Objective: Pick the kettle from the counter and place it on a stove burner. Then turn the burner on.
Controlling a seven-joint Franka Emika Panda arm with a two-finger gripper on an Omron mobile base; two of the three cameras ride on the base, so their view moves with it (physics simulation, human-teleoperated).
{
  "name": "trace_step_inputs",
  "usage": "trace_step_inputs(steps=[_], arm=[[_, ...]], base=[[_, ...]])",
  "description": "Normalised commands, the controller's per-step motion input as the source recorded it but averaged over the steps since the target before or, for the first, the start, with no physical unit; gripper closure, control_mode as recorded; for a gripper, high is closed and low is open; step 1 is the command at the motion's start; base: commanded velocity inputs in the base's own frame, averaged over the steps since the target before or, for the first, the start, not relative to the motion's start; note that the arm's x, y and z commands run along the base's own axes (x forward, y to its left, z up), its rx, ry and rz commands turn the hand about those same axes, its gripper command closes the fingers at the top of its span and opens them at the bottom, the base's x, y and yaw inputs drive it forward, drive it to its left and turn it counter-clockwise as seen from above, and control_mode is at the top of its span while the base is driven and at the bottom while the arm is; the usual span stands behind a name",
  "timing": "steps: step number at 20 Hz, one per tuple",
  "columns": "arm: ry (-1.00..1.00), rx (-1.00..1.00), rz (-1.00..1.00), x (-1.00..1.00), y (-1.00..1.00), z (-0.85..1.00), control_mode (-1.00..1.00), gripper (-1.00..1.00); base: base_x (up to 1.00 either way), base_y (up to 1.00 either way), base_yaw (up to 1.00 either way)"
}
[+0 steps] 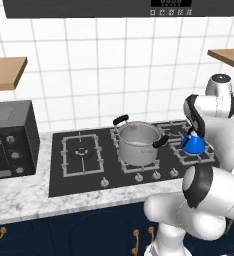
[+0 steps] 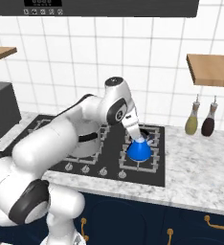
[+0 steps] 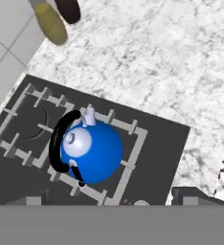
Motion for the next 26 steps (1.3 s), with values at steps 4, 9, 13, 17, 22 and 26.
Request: trace_step_inputs(steps=[4, 9, 13, 17, 22, 26], arm=[[0.06, 0.0, 0.61, -0.83, 0.44, 0.0, -1.0, -1.0], [0.02, -0.01, 0.66, -0.73, 0.55, -0.22, -1.0, -1.0], [0.13, -0.15, 0.64, -0.15, 0.49, -0.64, -1.0, -1.0], [0.11, -0.19, 0.17, 0.04, 0.0, -0.53, -1.0, -1.0], [0.02, -0.01, 0.0, 0.12, -0.47, -0.49, -1.0, -1.0], [0.0, 0.0, 0.01, 0.27, -0.41, -0.45, -1.0, -1.0]], base=[[0.0, 0.0, 0.0], [0.0, 0.0, 0.0], [0.0, 0.0, 0.0], [0.0, 0.0, 0.0], [0.0, 0.0, 0.0], [0.0, 0.0, 0.0]])
